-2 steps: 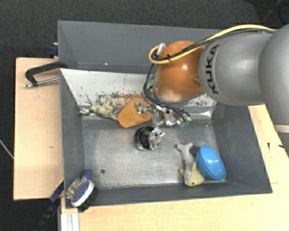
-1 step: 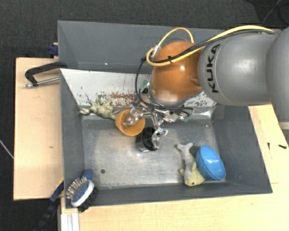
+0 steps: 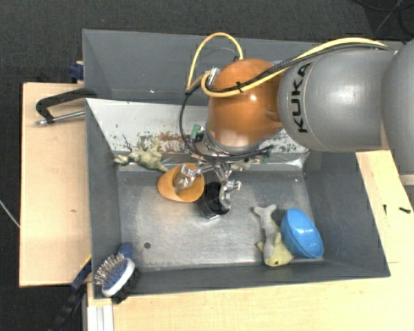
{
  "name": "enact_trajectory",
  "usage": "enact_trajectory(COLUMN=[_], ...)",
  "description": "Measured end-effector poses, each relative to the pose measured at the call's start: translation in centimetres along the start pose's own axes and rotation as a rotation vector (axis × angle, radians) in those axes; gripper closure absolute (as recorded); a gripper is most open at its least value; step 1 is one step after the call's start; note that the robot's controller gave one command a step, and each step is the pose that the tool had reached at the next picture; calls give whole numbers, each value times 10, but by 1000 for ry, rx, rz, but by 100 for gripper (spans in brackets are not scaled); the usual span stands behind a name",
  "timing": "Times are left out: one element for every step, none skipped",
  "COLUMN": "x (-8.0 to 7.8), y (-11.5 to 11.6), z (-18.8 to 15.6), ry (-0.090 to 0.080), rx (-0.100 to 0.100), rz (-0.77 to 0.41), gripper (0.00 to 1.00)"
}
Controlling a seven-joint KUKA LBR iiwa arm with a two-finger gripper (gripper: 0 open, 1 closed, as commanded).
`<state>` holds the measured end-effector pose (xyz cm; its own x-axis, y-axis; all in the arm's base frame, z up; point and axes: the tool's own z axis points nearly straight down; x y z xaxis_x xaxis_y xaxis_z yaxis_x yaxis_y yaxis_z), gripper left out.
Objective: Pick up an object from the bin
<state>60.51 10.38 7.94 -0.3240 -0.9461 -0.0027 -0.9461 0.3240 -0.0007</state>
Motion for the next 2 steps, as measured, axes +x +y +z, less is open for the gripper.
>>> enact_trajectory(x=[-2,-1], y=[-1,-2], z=[-3,-4], ry=[-3,1], rx=[2,2], rz=[3,4], gripper=[0,100])
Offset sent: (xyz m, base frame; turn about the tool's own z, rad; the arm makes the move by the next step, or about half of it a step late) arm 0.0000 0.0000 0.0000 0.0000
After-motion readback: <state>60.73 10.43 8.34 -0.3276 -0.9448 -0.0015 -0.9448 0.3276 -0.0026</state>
